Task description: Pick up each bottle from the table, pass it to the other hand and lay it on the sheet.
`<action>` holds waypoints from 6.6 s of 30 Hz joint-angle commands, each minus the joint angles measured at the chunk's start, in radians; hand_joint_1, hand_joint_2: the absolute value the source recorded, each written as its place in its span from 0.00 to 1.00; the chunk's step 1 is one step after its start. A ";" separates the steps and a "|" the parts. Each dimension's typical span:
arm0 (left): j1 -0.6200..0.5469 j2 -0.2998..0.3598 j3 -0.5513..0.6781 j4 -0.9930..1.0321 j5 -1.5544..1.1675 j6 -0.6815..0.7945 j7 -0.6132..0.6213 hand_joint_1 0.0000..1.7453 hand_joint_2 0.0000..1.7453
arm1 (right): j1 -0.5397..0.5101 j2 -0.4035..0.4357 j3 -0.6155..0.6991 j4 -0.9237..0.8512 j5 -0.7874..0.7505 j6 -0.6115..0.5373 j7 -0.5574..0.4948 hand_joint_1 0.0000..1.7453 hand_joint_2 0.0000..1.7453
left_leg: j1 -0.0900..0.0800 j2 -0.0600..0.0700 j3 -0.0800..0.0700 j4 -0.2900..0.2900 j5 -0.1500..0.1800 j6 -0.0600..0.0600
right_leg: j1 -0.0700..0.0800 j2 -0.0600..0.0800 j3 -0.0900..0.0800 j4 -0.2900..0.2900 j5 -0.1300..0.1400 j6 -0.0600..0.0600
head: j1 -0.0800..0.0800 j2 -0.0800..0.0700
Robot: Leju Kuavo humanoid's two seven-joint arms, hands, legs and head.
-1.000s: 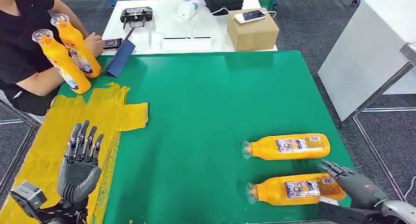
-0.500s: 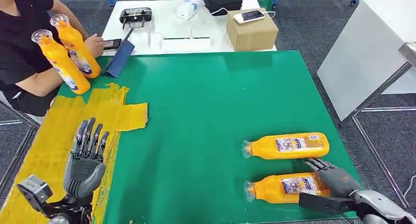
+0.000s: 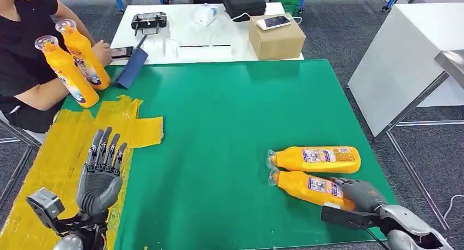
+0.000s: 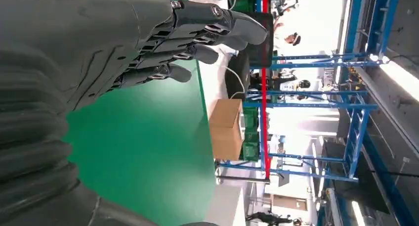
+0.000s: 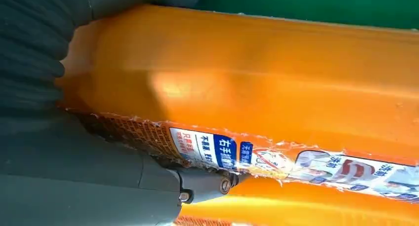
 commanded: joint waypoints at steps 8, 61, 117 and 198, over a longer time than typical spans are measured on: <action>0.024 0.001 0.018 0.013 0.072 0.012 0.019 0.00 1.00 | 0.089 0.280 -0.091 -0.130 -0.230 -0.092 -0.151 1.00 1.00 | 0.004 -0.002 -0.002 -0.002 0.001 -0.004 | 0.004 0.001 0.000 -0.003 0.002 -0.004 | 0.000 0.000; 0.002 -0.049 -0.139 0.020 0.095 0.030 0.111 0.00 1.00 | -0.382 1.034 0.461 0.458 -0.109 -0.106 -0.291 1.00 1.00 | 0.002 -0.011 -0.022 0.000 0.008 -0.002 | 0.002 -0.006 -0.006 0.001 0.003 0.000 | 0.001 0.000; -0.024 -0.046 0.080 -0.043 -0.665 0.500 -0.038 1.00 1.00 | -0.184 0.779 0.171 0.014 0.015 -0.259 -0.191 0.00 0.00 | 0.001 -0.018 -0.027 0.000 0.009 -0.001 | 0.002 -0.013 -0.010 0.000 0.002 0.001 | 0.000 0.000; -0.136 0.095 0.151 0.270 -0.379 0.100 -0.149 0.00 1.00 | -0.411 0.152 -0.103 0.399 0.007 0.130 -0.158 0.00 1.00 | -0.005 -0.020 -0.031 0.001 0.016 0.001 | -0.004 -0.016 -0.012 0.004 0.007 0.005 | -0.001 0.000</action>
